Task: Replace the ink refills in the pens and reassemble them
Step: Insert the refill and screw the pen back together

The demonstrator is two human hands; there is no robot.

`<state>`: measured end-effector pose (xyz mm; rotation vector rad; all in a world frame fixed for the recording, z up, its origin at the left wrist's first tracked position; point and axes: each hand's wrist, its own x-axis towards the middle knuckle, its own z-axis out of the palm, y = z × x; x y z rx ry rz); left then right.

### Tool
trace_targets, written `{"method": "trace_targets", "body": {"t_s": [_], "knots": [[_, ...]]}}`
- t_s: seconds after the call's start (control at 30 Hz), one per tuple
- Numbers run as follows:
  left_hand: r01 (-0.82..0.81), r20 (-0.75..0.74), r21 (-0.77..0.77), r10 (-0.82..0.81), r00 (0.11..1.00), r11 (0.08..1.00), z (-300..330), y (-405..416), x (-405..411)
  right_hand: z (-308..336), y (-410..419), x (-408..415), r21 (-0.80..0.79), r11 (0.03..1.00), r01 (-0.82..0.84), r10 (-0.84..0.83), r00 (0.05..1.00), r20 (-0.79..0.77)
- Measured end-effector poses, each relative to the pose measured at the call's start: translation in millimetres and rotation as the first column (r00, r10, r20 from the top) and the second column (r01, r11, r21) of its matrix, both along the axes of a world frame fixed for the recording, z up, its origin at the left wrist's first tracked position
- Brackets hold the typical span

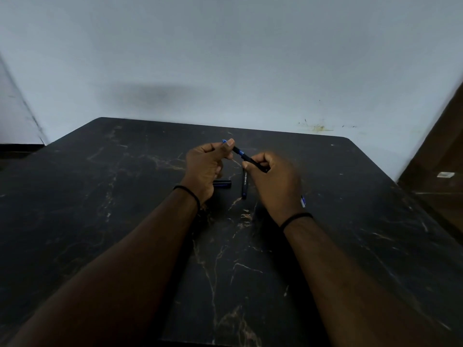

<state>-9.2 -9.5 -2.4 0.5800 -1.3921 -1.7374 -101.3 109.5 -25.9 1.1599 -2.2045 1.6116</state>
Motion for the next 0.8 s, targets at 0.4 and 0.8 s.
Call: {"method": "trace_targets", "body": {"t_s": [0.4, 0.8], "knots": [[-0.044, 0.046, -0.049, 0.046, 0.998, 0.998, -0.1, 1.0, -0.3, 2.1, -0.6, -2.1, 0.052, 0.997, 0.051, -0.048, 0.997, -0.062], [-0.007, 0.054, -0.054, 0.010, 0.998, 0.998, -3.7, -2.1, -2.8, 5.5, 2.6, 0.2, 0.136, 0.990, 0.020, -0.006, 0.995, -0.099]]}}
